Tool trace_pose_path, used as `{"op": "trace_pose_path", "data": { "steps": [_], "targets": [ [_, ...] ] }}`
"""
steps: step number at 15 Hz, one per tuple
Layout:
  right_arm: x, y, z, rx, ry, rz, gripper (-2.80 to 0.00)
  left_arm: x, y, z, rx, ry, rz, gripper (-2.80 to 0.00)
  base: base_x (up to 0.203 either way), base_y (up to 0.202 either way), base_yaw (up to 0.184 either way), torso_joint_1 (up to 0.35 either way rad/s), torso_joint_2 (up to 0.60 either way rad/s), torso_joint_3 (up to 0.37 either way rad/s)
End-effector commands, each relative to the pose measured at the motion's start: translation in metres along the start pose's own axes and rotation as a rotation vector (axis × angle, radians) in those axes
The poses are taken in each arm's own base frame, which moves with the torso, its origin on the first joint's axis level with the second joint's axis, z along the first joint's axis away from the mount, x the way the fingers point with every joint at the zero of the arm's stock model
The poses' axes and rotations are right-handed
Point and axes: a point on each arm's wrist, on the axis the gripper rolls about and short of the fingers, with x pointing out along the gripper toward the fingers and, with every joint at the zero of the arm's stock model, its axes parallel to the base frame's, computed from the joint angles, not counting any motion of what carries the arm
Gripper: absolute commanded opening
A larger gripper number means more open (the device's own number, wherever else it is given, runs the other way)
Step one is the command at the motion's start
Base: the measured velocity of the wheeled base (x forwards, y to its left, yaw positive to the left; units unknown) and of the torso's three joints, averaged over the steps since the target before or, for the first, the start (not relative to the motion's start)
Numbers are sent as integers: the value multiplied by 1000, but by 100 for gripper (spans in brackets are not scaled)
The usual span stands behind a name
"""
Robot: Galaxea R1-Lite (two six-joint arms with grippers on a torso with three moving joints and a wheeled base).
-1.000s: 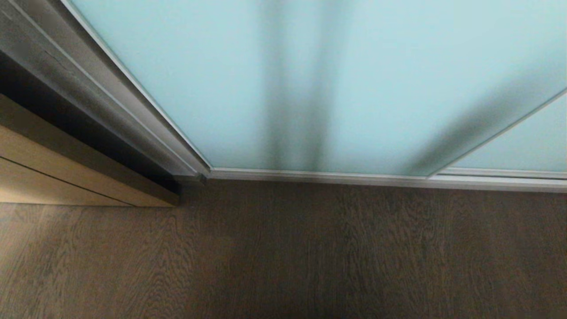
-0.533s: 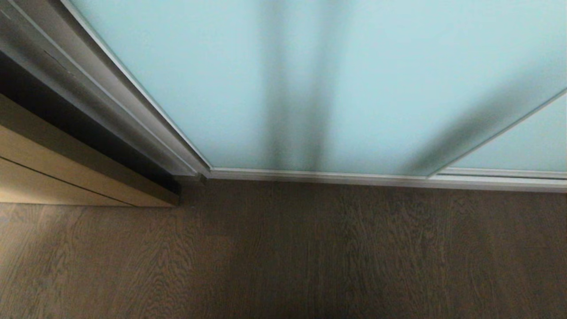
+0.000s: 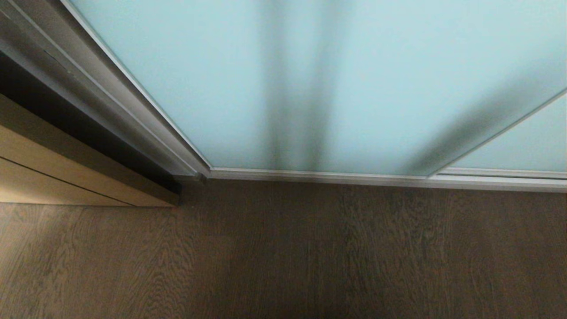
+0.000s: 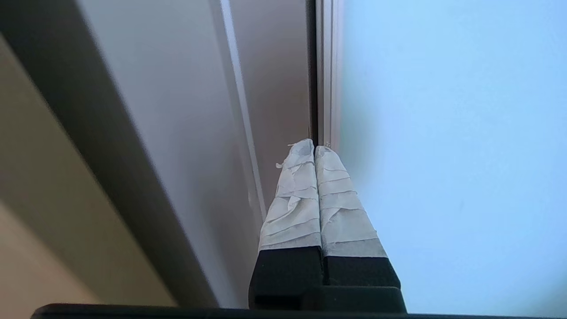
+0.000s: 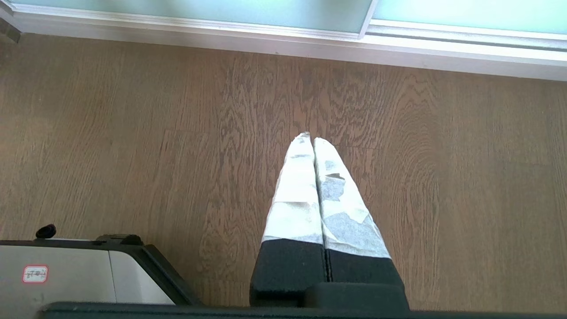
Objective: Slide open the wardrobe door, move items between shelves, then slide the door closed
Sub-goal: Open the door
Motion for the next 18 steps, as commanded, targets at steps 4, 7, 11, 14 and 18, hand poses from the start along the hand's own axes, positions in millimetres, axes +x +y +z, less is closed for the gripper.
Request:
{"op": "trace_pose_path", "data": {
  "steps": [4,7,11,14,18],
  "targets": [
    [0,0,0,0,0,-1,-280,14,-4,-10,42,-89,8,-280,0,0,0,0,0,0],
    [0,0,0,0,0,-1,-280,18,-12,-15,70,-139,-12,-280,0,0,0,0,0,0],
    [0,0,0,0,0,-1,-280,32,-17,-35,69,-90,37,-280,0,0,0,0,0,0],
    [0,0,0,0,0,-1,-280,41,-17,-34,53,-102,115,-280,0,0,0,0,0,0],
    [0,0,0,0,0,-1,-280,38,-15,-29,50,-107,142,-280,0,0,0,0,0,0]
  ]
}}
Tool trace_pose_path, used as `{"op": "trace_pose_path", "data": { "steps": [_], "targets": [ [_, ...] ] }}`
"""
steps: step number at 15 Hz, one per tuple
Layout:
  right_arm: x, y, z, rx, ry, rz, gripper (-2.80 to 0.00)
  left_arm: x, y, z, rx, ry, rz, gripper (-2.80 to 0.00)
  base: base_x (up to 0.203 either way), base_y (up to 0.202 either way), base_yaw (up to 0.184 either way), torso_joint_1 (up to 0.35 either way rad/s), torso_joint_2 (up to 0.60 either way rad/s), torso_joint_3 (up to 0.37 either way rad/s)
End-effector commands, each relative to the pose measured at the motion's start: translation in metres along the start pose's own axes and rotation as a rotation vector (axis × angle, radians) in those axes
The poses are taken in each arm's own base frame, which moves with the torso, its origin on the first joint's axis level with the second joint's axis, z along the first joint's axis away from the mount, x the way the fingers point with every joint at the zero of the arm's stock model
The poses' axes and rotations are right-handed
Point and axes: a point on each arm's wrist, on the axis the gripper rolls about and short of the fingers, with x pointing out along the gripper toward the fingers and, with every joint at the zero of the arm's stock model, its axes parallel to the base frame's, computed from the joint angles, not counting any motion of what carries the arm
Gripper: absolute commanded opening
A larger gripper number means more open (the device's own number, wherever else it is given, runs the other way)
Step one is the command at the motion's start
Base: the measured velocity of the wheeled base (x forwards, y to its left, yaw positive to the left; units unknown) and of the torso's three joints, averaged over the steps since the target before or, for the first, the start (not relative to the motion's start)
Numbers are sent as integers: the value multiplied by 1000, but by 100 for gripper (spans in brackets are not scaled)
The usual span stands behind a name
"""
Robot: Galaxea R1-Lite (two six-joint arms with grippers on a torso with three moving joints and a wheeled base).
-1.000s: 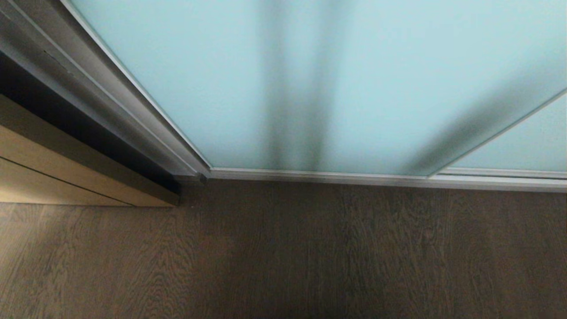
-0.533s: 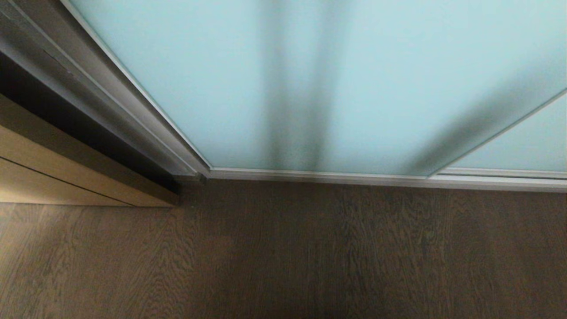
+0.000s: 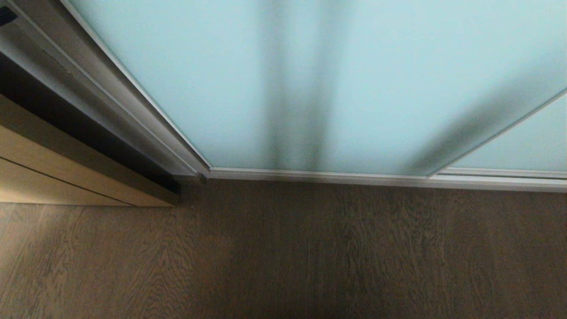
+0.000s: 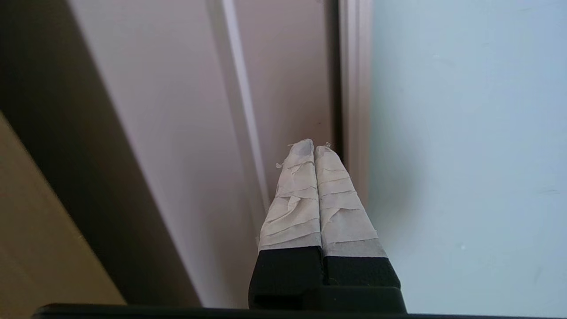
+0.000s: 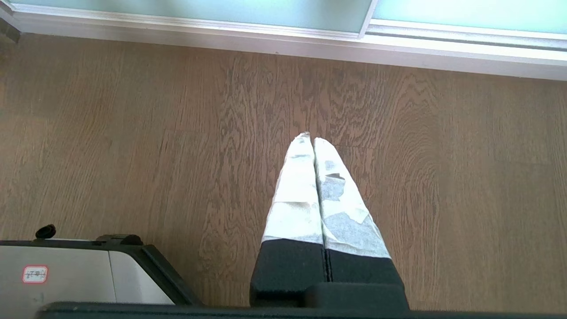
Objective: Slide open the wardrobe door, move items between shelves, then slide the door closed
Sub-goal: Open the door
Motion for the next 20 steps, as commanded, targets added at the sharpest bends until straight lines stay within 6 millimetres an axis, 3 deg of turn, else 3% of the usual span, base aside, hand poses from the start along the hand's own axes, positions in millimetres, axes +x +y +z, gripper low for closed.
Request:
{"op": "trace_pose_path", "data": {
  "steps": [1,20],
  "targets": [
    [0,0,0,0,0,0,-280,-1,1,-1,-4,6,14,-280,0,0,0,0,0,0],
    [0,0,0,0,0,0,-280,48,-34,-45,-31,41,-17,-280,0,0,0,0,0,0]
  ]
}}
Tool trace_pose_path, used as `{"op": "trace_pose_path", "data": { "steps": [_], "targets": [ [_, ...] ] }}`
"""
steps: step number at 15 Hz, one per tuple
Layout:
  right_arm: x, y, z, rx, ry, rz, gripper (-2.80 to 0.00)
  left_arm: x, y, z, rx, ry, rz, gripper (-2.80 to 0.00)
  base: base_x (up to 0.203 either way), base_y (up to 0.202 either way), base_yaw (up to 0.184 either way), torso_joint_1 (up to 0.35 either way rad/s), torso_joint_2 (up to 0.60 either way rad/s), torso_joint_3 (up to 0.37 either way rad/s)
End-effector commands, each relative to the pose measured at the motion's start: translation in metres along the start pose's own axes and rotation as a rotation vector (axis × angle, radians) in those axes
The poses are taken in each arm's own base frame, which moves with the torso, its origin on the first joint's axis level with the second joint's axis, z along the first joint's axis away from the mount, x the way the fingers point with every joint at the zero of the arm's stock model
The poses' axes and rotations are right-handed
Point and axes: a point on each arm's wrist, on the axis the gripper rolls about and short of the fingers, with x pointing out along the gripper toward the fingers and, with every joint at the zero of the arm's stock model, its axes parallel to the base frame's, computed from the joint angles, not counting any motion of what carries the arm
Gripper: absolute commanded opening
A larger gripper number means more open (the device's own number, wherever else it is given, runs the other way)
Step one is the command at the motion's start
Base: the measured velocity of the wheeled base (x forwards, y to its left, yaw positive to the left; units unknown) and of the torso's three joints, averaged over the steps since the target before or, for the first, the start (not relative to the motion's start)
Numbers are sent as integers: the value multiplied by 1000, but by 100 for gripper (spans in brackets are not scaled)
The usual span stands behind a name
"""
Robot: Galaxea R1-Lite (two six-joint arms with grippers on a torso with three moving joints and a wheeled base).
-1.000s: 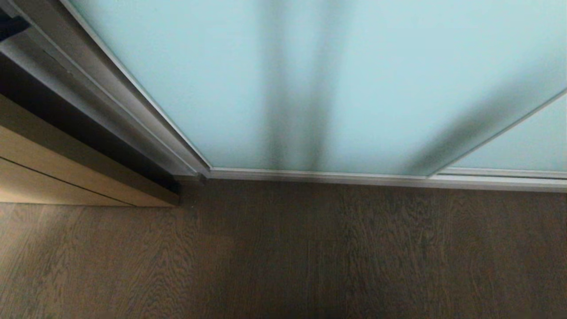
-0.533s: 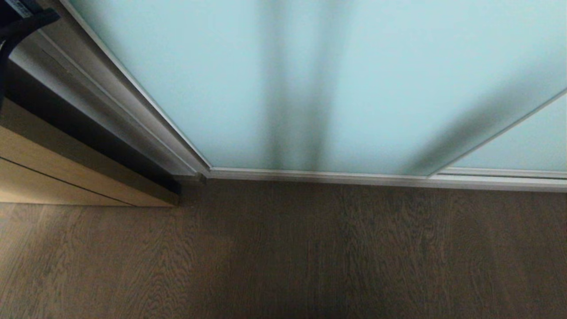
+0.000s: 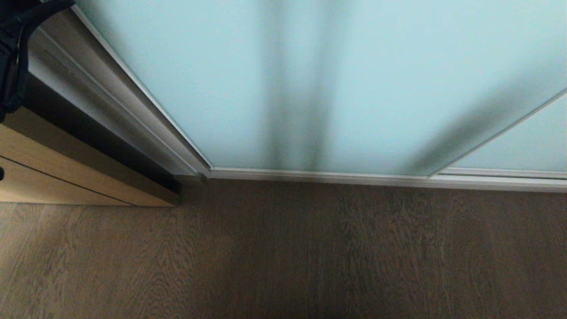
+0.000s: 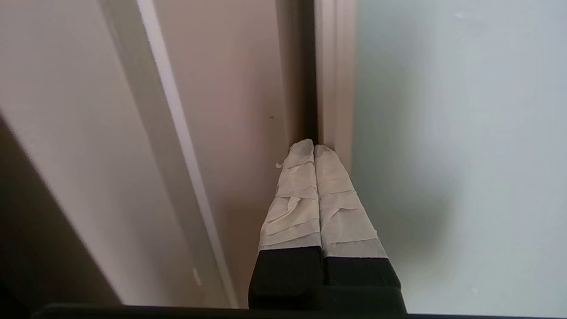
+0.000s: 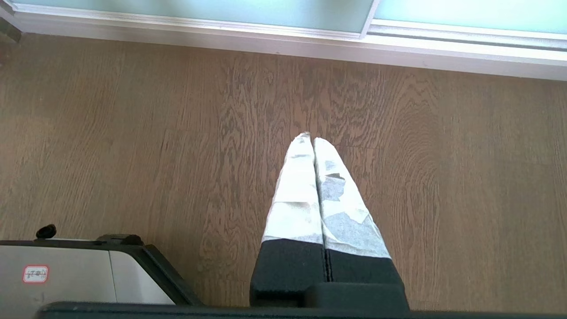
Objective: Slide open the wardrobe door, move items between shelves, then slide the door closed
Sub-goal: Open the door
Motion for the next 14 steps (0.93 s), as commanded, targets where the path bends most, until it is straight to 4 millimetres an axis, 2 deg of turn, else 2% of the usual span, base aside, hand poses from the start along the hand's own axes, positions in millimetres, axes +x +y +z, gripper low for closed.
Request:
{"op": "trace_pose_path", "data": {
  "steps": [1,5,9,14],
  "targets": [
    [0,0,0,0,0,0,-280,3,-4,-13,6,22,-5,-280,0,0,0,0,0,0],
    [0,0,0,0,0,0,-280,3,-8,-14,-2,28,-18,-280,0,0,0,0,0,0],
    [0,0,0,0,0,0,-280,-3,-28,-10,-53,54,-80,-280,0,0,0,0,0,0],
    [0,0,0,0,0,0,-280,13,-36,-8,-52,76,-93,-280,0,0,0,0,0,0]
  ]
}}
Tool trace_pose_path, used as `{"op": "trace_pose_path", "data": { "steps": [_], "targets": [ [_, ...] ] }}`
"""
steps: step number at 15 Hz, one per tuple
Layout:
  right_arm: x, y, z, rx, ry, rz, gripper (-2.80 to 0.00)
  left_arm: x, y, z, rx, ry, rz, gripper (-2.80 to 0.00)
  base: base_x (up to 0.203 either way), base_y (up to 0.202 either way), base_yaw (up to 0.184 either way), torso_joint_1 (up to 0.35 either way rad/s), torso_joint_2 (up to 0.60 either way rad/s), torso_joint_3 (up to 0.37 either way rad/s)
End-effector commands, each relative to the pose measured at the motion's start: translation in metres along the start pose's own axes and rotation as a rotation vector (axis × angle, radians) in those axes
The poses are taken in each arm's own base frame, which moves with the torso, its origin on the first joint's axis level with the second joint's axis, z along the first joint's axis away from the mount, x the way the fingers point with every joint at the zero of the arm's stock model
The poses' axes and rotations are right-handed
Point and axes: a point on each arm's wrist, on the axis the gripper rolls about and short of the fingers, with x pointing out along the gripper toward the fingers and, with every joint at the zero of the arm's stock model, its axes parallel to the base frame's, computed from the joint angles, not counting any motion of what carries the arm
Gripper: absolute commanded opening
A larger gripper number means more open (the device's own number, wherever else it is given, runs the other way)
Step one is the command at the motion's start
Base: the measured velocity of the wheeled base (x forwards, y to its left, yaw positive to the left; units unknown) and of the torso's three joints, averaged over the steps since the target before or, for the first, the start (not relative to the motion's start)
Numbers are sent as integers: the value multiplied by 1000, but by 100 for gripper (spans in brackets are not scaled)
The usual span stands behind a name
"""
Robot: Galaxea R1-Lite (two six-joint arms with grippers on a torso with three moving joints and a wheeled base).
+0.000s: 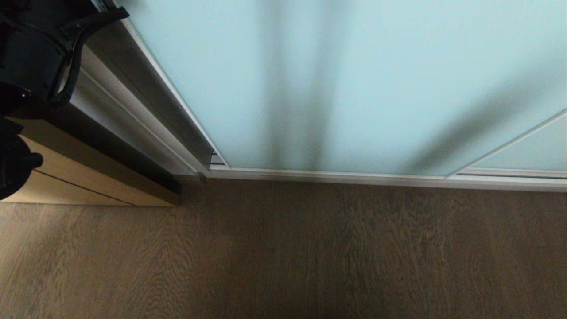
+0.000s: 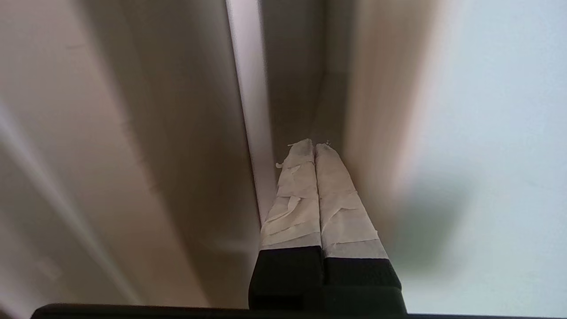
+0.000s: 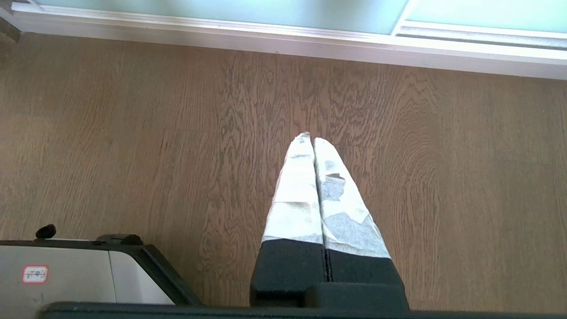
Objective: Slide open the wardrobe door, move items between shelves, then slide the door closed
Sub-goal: Open the door
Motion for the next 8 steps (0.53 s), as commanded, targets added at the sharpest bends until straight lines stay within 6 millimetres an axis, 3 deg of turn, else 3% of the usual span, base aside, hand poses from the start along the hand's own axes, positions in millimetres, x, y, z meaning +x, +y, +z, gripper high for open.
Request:
{"op": "trace_pose_path", "data": {
  "steps": [1,4,8],
  "targets": [
    [0,0,0,0,0,0,-280,10,-4,-2,-3,-2,4,-280,0,0,0,0,0,0],
    [0,0,0,0,0,0,-280,15,-23,-8,-37,4,-34,-280,0,0,0,0,0,0],
    [0,0,0,0,0,0,-280,2,-65,-13,-114,45,-123,-280,0,0,0,0,0,0]
  ]
}}
